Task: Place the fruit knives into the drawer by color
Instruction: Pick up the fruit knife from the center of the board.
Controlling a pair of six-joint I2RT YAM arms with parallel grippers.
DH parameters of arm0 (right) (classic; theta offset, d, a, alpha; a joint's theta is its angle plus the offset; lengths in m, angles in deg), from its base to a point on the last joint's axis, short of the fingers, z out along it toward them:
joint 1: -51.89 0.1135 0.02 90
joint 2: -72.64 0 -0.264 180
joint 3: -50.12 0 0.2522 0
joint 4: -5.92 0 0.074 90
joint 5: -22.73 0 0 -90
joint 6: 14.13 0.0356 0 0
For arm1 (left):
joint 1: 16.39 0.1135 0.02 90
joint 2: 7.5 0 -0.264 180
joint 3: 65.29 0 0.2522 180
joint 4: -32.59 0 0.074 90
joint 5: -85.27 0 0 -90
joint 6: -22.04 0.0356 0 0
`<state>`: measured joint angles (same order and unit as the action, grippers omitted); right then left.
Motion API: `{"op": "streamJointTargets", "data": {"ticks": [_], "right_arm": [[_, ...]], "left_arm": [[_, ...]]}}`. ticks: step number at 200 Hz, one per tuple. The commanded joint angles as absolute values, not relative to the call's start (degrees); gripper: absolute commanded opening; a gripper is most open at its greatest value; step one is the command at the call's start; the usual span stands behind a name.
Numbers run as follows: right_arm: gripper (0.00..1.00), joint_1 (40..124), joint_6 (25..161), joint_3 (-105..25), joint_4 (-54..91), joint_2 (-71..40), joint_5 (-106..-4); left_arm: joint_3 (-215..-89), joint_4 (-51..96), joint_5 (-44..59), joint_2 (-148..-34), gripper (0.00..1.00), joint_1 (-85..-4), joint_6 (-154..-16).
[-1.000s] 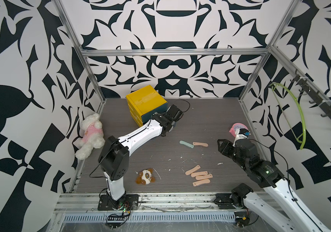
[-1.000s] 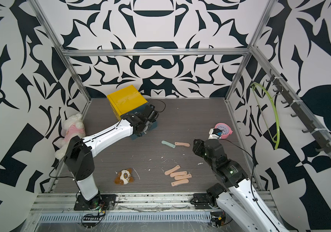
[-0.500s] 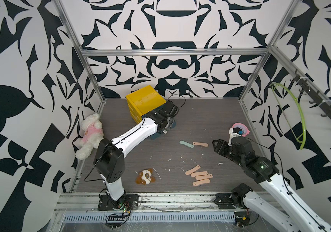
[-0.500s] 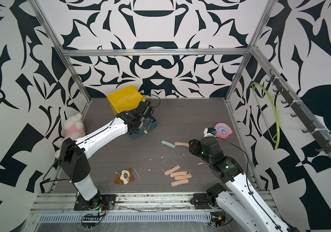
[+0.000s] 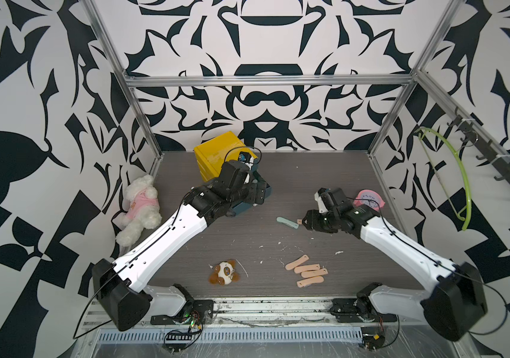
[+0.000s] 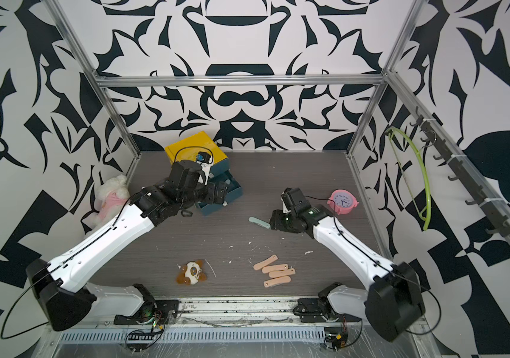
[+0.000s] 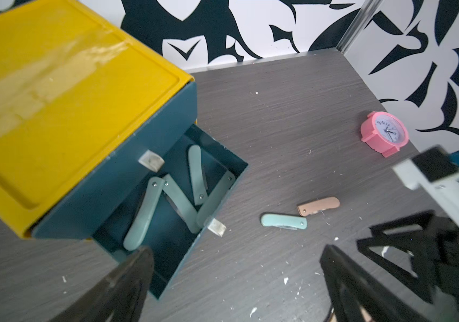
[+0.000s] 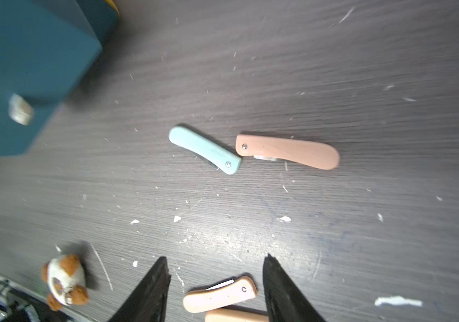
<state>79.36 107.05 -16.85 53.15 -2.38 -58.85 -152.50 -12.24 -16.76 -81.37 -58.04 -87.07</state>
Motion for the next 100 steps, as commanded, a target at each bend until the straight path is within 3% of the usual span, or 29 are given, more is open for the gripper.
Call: {"op": "streamJointTargets", "data": {"ticks": [1,46,100], "right_arm": [[0.56,79.3,99.7,-22.3,54.2,-7.8,-58.3],[0.56,79.8,94.7,-33.4,56.6,-23.1,-57.7],[0.56,81.8,90.6,-45.3,60.5,-38.2,-61.3]], "left_arm": [[-146.8,-10.3,-13.6,-76.2,0.99,-58.1,-91.5],[-135.5,-9.7,-16.2,-68.0,0.99,-58.1,-94.4],[-130.1,-10.7,-17.6,-65.8,0.99,-58.0,-94.3]]}}
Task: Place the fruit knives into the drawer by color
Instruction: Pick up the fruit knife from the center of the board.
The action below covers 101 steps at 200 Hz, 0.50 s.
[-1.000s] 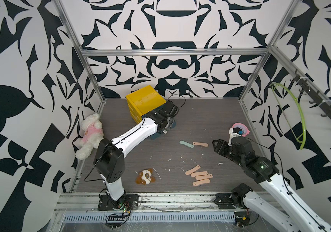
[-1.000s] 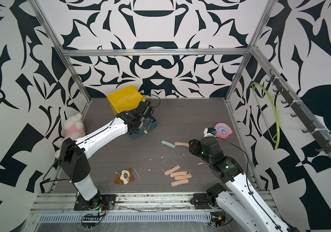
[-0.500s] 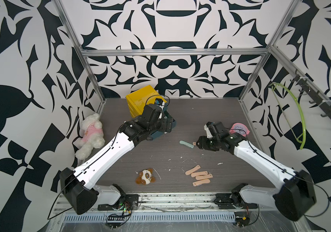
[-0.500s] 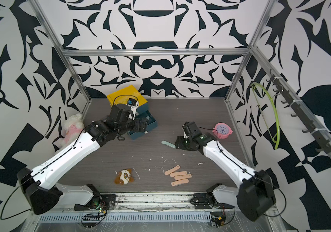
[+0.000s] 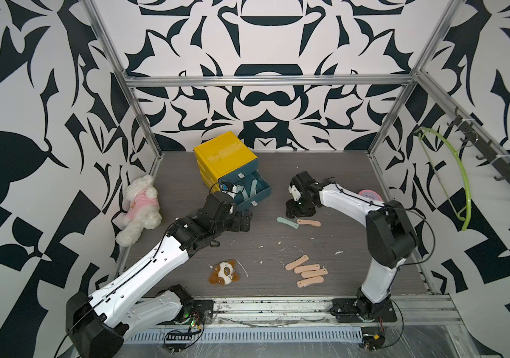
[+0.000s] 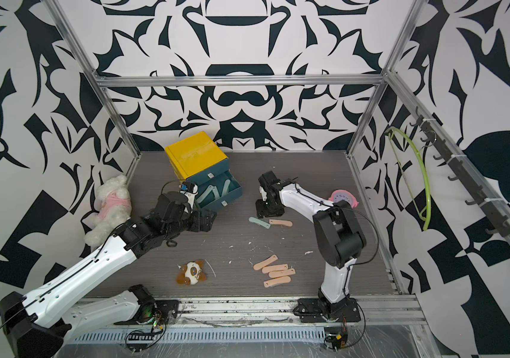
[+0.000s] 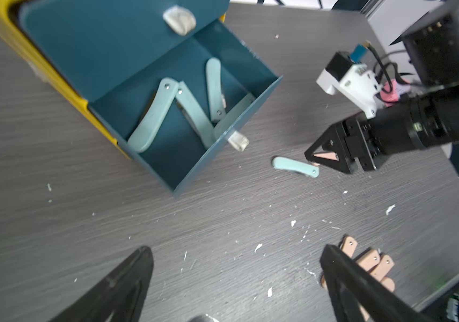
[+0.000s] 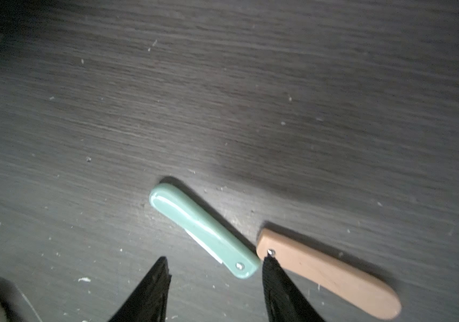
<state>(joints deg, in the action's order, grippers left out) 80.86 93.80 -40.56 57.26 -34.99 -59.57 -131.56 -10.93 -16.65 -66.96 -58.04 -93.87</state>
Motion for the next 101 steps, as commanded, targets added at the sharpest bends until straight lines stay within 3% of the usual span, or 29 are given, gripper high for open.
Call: {"op": "streamJointTargets", "data": {"ticks": [1,56,101], "right_arm": [[0.56,81.8,90.6,-45.4,60.5,-38.4,-61.3],[0.57,86.0,91.3,-46.5,59.2,-42.3,-58.5],[0.42,89.7,91.7,-47.0,60.4,-43.4,-68.8]], "left_arm": [[-130.1,-10.7,-17.6,-65.7,0.99,-58.0,-94.3],[-128.7,-10.5,-18.1,-65.6,0.99,-58.1,-94.0],[-128.4,-9.8,-17.9,-66.4,0.99,-58.0,-94.1]]}}
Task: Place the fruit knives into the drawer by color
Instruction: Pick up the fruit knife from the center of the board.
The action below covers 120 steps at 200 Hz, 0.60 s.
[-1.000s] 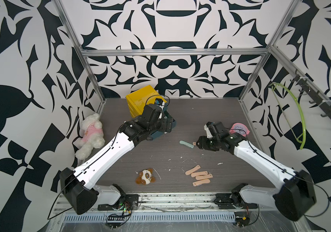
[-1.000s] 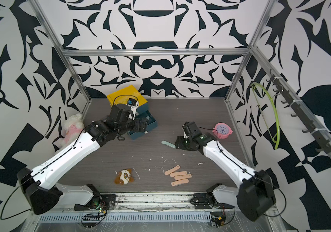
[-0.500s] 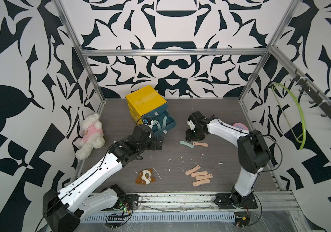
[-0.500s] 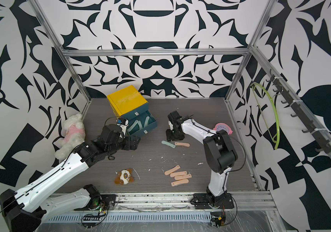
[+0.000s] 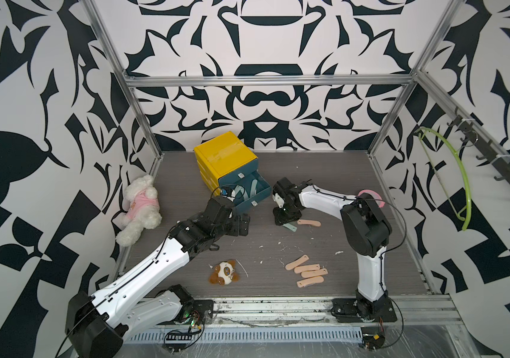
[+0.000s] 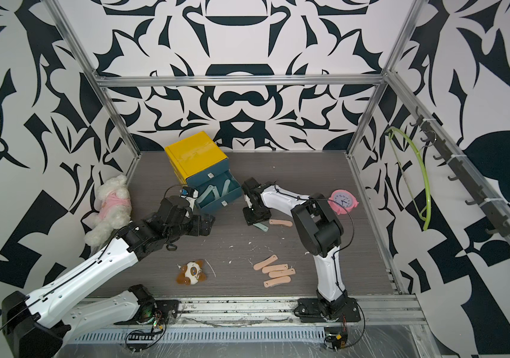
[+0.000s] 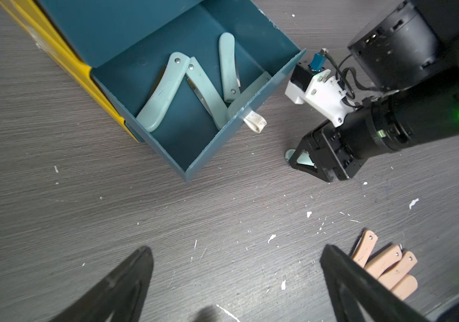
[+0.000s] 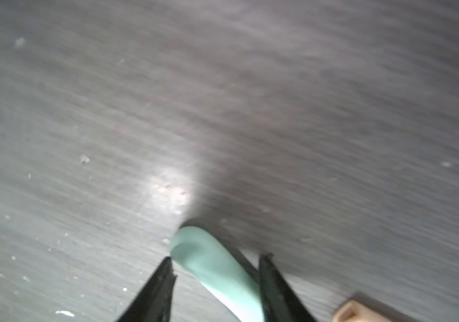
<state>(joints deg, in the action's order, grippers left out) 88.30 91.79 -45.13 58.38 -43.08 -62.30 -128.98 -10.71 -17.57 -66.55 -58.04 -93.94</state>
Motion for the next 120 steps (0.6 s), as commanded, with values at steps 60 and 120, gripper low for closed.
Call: {"op": "streamJointTargets", "data": {"ticks": [60,120], "right_arm": [[0.44,93.9,91.6,-47.3,61.5,-45.6,-74.8],[0.26,93.8,91.1,-46.5,59.4,-47.3,-73.0]], "left_arm": [[-128.4,-9.9,-18.1,-66.7,0.99,-58.0,-94.4],[-128.9,-10.4,-18.2,-66.8,0.99,-58.0,-94.9]]}}
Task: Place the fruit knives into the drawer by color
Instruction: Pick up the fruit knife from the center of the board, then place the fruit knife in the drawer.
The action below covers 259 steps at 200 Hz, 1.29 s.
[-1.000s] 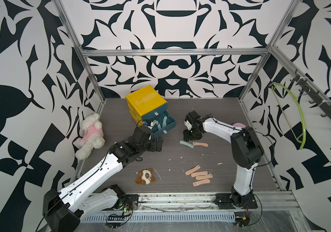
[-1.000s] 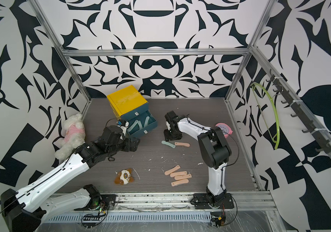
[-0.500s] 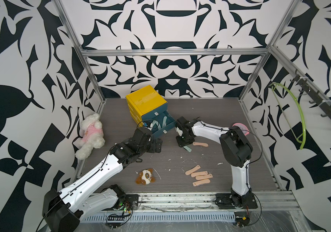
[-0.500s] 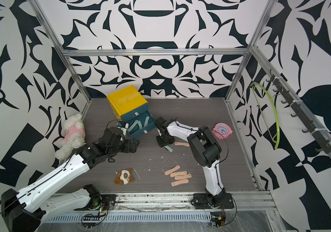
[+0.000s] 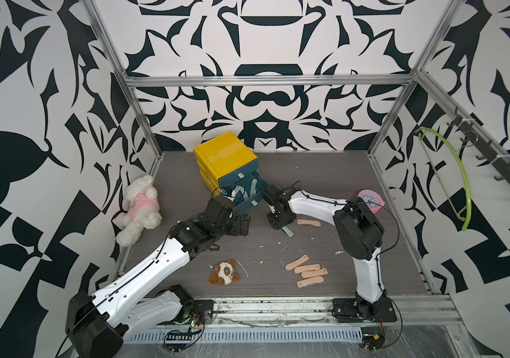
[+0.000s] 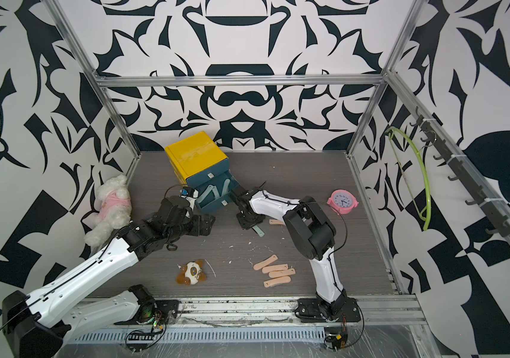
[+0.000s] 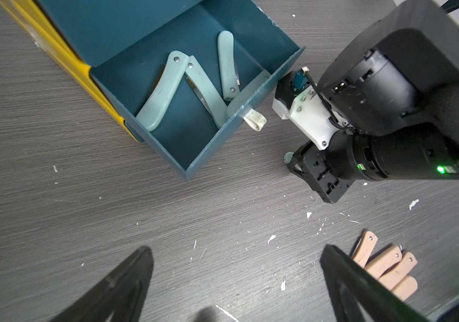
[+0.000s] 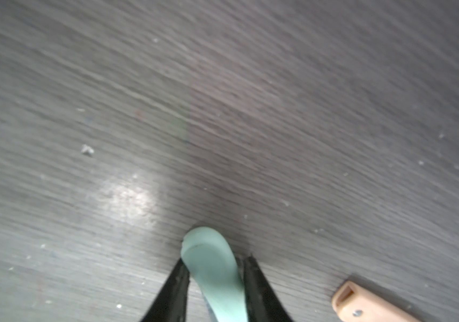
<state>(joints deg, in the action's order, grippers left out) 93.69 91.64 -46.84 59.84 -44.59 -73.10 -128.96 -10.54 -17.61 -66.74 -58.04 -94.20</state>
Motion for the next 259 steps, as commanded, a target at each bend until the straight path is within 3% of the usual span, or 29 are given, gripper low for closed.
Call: {"op": "streamJointTargets", "data": {"ticks": [1,50,164,259], "right_arm": [[0.25,93.7,91.1,-46.5,59.4,-47.2,-72.9],[0.14,93.1,91.2,-43.6,54.8,-43.7,-71.0],[0.11,95.5,99.7,-33.1,31.5,-16.5,-69.7],[0.11,96.1,129.8,-50.6,19.4,-30.5,-76.7]], "left_arm": [[-128.9,-10.4,-18.1,-66.8,0.99,-58.0,-94.9],[-129.0,-11.1,-18.3,-67.0,0.99,-58.0,-95.4],[-123.9,-11.8,-24.5,-62.2,0.99,-58.0,-100.1],[-123.6,-15.1,-27.2,-58.1,0.99,-58.0,-102.1]]}}
